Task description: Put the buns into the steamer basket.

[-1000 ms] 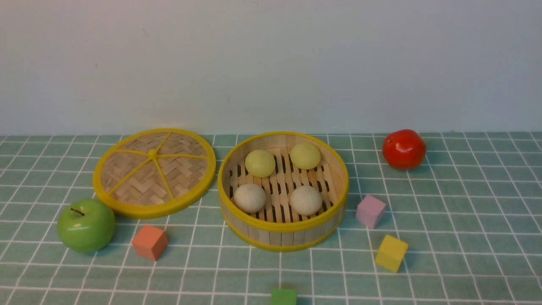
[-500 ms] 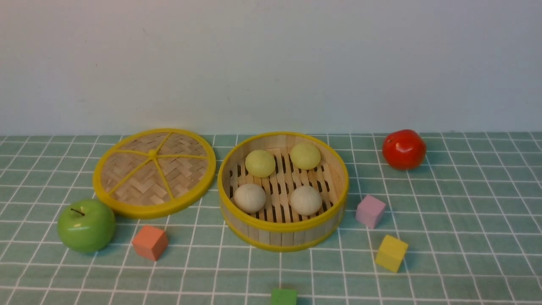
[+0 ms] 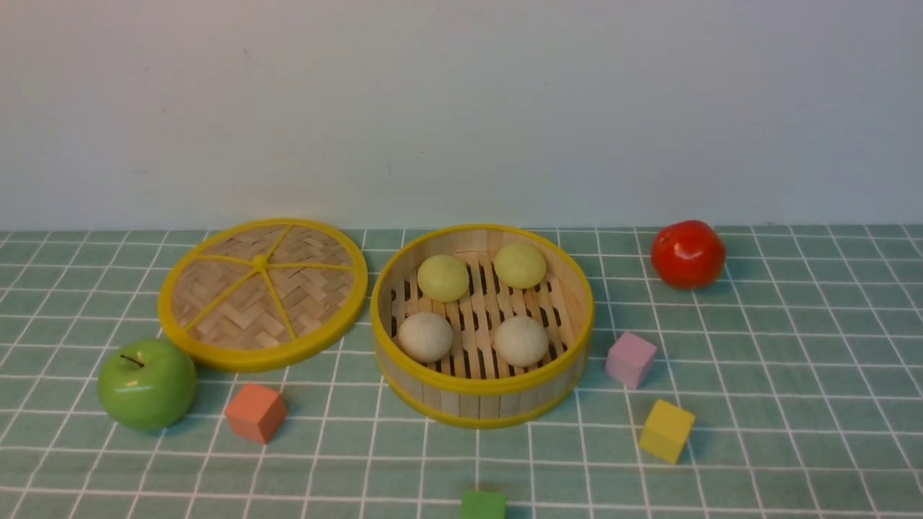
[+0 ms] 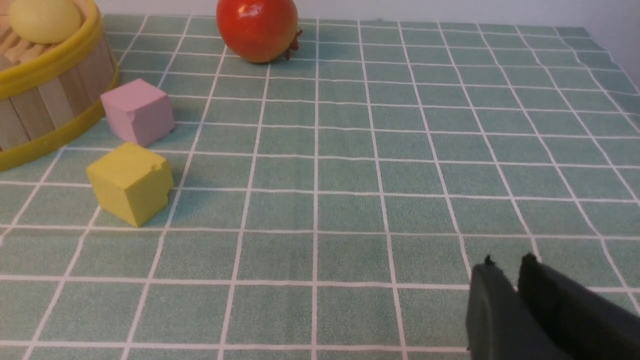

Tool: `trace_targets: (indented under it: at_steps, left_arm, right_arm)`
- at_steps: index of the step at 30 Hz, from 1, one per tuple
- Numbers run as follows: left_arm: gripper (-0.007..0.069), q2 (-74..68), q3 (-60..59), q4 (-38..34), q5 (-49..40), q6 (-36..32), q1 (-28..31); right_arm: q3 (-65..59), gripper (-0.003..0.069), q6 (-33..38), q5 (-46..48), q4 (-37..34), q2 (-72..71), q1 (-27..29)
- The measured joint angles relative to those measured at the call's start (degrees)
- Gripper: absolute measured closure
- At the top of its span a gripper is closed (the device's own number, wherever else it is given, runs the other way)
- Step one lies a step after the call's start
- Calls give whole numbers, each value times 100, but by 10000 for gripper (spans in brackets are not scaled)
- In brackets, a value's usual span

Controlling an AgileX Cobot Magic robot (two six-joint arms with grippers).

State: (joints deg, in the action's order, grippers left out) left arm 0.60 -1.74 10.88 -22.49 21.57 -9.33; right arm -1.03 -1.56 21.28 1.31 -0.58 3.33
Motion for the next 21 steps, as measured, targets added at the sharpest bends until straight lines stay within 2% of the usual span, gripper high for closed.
trace_targets:
  at_steps: [21]
  left_arm:
    - [387,0,0,0,0,0,0]
  right_arm:
    - [0,550,59,0,0,0,0]
